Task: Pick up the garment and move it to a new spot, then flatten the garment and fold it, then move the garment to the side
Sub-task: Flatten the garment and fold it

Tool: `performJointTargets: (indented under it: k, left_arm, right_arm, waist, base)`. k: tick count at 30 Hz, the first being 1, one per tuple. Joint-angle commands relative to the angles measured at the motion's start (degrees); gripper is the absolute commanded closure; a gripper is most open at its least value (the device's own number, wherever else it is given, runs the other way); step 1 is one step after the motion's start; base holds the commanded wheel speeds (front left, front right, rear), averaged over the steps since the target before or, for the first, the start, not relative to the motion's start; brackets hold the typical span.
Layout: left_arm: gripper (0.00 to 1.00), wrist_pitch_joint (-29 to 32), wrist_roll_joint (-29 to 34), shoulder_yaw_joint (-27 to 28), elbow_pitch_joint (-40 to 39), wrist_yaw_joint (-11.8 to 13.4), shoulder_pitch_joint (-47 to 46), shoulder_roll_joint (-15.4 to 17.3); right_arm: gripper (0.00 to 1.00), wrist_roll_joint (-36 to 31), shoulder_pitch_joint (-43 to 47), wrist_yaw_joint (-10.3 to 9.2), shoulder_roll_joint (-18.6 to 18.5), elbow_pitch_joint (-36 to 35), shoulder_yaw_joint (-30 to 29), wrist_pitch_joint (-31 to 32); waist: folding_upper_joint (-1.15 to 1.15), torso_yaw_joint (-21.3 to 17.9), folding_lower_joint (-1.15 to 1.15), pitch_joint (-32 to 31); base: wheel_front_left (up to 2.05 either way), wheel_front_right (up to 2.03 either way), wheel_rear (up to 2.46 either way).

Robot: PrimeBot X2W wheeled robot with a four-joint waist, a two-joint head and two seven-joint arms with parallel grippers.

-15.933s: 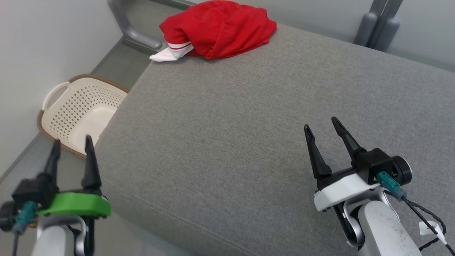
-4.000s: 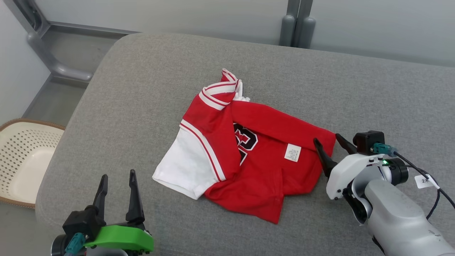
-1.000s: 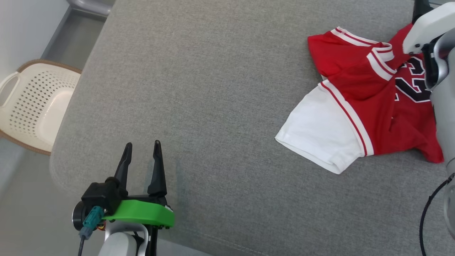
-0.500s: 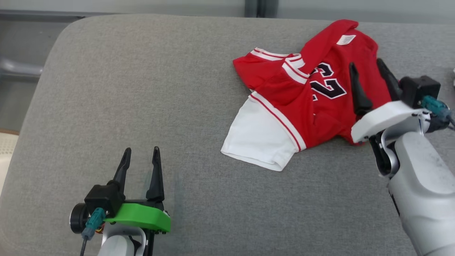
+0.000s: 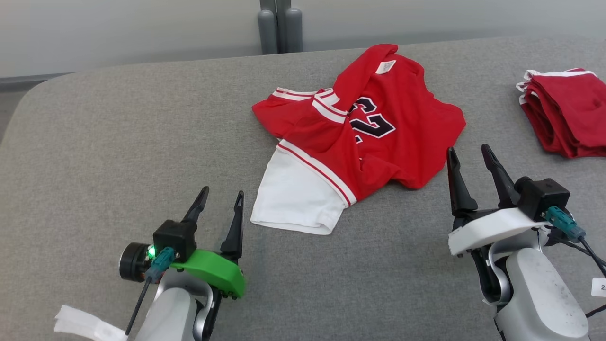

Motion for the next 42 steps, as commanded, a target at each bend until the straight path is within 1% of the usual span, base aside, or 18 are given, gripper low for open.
performJointTargets:
  k: [1, 6, 16, 22, 30, 31, 32, 33, 34, 38, 42]
  left_arm:
    - [0.00, 0.06, 0.82, -0.58, 1.66, -0.50, -2.20, 0.24]
    - [0.00, 0.06, 1.13, -2.69, 7.75, -1.67, -7.80, 0.22]
    - [0.00, 0.05, 0.20, -5.67, 17.24, -2.54, -17.02, 0.36]
    - [0.00, 0.05, -0.25, -6.10, 21.49, -2.71, -21.18, 0.79]
    - [0.00, 0.05, -0.88, -5.96, 24.99, -2.69, -24.72, 0.89]
    - [0.05, 0.05, -0.99, -5.97, 25.29, -2.70, -24.93, 0.87]
    - [0.41, 0.05, -0.99, -6.17, 25.60, -2.71, -25.09, 0.81]
    - [0.65, 0.05, -1.07, -6.35, 25.76, -2.72, -25.21, 0.76]
    - [1.00, 0.05, -1.23, -6.59, 25.81, -2.74, -25.35, 0.71]
    - [1.00, 0.05, -1.96, -6.84, 23.11, -2.77, -24.06, 0.53]
    - [1.00, 0.05, -2.79, -5.36, 18.95, -2.76, -21.65, 0.58]
  right_arm:
    - [0.00, -0.92, 0.71, 0.00, 0.18, -0.78, 0.01, -0.16]
    - [0.00, -1.58, 0.91, 0.00, 1.38, -2.69, 0.54, -0.15]
    - [0.00, -1.29, -0.94, 0.00, 2.42, -3.99, 1.95, -0.15]
    - [0.00, -1.01, -1.81, 0.00, 2.67, -4.52, 2.35, -0.15]
    - [0.00, -0.86, -2.07, 0.00, 2.90, -4.64, 2.10, -0.15]
    - [0.00, -0.90, -2.02, 0.00, 2.91, -4.66, 2.04, -0.15]
    - [0.00, -0.88, -1.97, 0.00, 2.93, -4.65, 1.98, -0.15]
    - [0.00, -0.88, -1.91, 0.00, 2.95, -4.60, 1.92, -0.15]
    - [0.00, -0.92, -1.82, 0.00, 2.97, -4.50, 1.80, -0.15]
    - [0.00, -1.24, -1.19, 0.00, 3.01, -4.40, 0.74, -0.15]
    - [0.00, -1.49, -0.56, 0.00, 3.02, -4.36, -0.04, -0.15]
  waist:
    - [0.00, -1.37, 0.00, 0.48]
    - [0.00, -3.09, 0.00, 2.08]
    - [0.00, -6.33, 0.00, 6.26]
    - [0.00, -7.96, 0.00, 8.33]
    - [0.00, -9.22, 0.00, 9.42]
    - [0.00, -9.27, 0.00, 9.44]
    - [0.00, -9.29, 0.00, 9.40]
    - [0.00, -9.27, 0.00, 9.35]
    - [0.00, -9.21, 0.00, 9.26]
    - [0.00, -8.10, 0.00, 8.24]
    - [0.00, -6.63, 0.00, 6.99]
  base:
    - [0.00, 0.00, 0.00]
    - [0.00, 0.00, 0.00]
    - [0.00, 0.00, 0.00]
    - [0.00, 0.00, 0.00]
    - [0.00, 0.00, 0.00]
    - [0.00, 0.00, 0.00]
    - [0.00, 0.00, 0.00]
    - [0.00, 0.00, 0.00]
    - [0.00, 0.00, 0.00]
    - [0.00, 0.00, 0.00]
    - [0.00, 0.00, 0.00]
